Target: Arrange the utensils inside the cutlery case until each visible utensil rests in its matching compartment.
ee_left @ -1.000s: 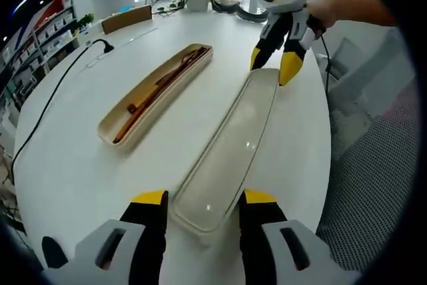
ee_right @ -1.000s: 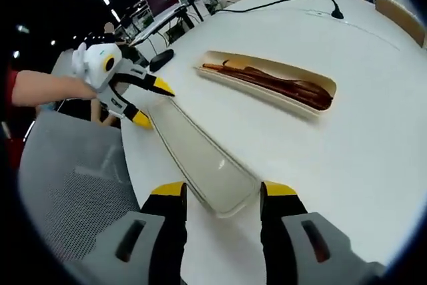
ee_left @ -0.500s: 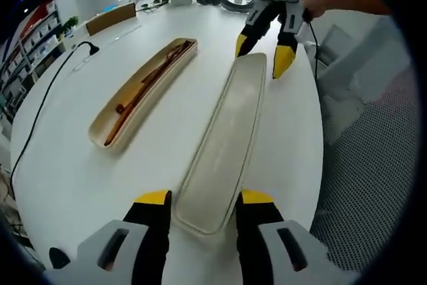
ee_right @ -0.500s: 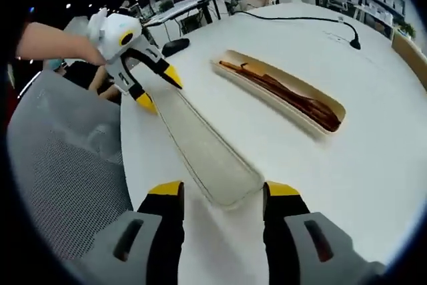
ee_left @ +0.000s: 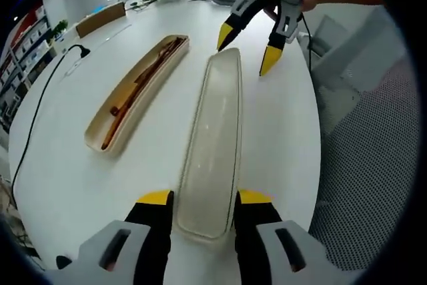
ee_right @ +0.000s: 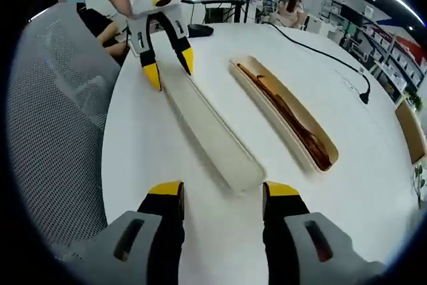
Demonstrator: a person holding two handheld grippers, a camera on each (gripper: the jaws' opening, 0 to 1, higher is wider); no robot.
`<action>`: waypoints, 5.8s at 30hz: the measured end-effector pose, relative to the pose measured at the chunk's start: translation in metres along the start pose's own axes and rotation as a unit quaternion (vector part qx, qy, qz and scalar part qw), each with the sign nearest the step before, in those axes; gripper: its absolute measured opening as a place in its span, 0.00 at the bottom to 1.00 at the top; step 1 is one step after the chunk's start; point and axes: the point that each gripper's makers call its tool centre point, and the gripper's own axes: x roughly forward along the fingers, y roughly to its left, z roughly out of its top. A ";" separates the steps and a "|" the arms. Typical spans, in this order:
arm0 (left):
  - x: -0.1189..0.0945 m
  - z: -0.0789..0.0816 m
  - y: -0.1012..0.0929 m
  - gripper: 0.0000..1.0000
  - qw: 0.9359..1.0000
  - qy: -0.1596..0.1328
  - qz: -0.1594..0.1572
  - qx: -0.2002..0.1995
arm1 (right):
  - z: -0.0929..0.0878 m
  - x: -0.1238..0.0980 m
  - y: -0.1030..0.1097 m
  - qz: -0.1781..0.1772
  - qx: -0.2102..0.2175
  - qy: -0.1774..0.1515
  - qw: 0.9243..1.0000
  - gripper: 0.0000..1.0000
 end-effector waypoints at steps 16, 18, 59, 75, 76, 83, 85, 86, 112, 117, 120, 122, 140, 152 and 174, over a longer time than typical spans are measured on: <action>-0.002 -0.003 -0.014 0.36 0.998 0.006 -0.029 0.055 | 0.000 0.017 0.006 0.036 -0.060 0.037 0.997 0.33; -0.003 -0.003 -0.014 0.35 0.998 0.006 -0.029 0.058 | 0.001 0.014 0.009 0.054 -0.018 0.036 0.998 0.32; -0.010 -0.003 0.005 0.37 0.995 -0.002 0.039 0.088 | 0.018 -0.024 0.024 0.206 0.367 -0.147 0.895 0.11; -0.006 0.005 0.012 0.42 0.996 -0.022 0.004 0.086 | 0.056 -0.040 0.026 0.272 0.574 -0.173 0.752 0.01; -0.006 0.005 0.013 0.42 0.996 -0.023 0.002 0.086 | 0.060 -0.042 0.030 0.271 0.588 -0.171 0.743 0.01; -0.004 0.010 0.010 0.43 0.994 -0.030 0.005 0.106 | 0.064 -0.032 0.013 0.270 0.598 -0.168 0.735 0.01; -0.003 0.010 0.011 0.43 0.993 -0.033 -0.002 0.110 | 0.066 -0.032 0.010 0.270 0.596 -0.171 0.737 0.01; -0.003 0.010 0.012 0.43 0.994 -0.032 -0.008 0.105 | 0.065 -0.031 0.009 0.271 0.599 -0.169 0.734 0.01; -0.047 0.069 0.070 0.41 0.989 0.017 0.013 0.148 | 0.077 -0.039 -0.066 0.122 0.581 -0.118 0.796 0.15; -0.049 0.090 0.083 0.41 0.990 0.013 0.011 0.138 | 0.084 -0.050 -0.094 0.091 0.580 -0.113 0.802 0.15; -0.052 0.105 0.096 0.41 0.991 0.015 0.013 0.136 | 0.091 -0.058 -0.109 0.083 0.580 -0.113 0.802 0.15; -0.055 0.116 0.105 0.41 0.990 0.018 0.017 0.137 | 0.095 -0.064 -0.121 0.079 0.586 -0.113 0.799 0.15; -0.023 0.113 0.105 0.40 0.988 0.060 -0.013 0.145 | 0.065 -0.043 -0.127 0.042 0.583 -0.076 0.808 0.19; 0.011 0.095 0.095 0.41 0.986 0.089 -0.013 0.142 | 0.040 -0.025 -0.118 0.036 0.593 -0.060 0.802 0.19; 0.032 0.088 0.101 0.40 0.981 0.114 0.016 0.154 | 0.030 -0.010 -0.159 -0.079 0.491 -0.108 0.861 0.28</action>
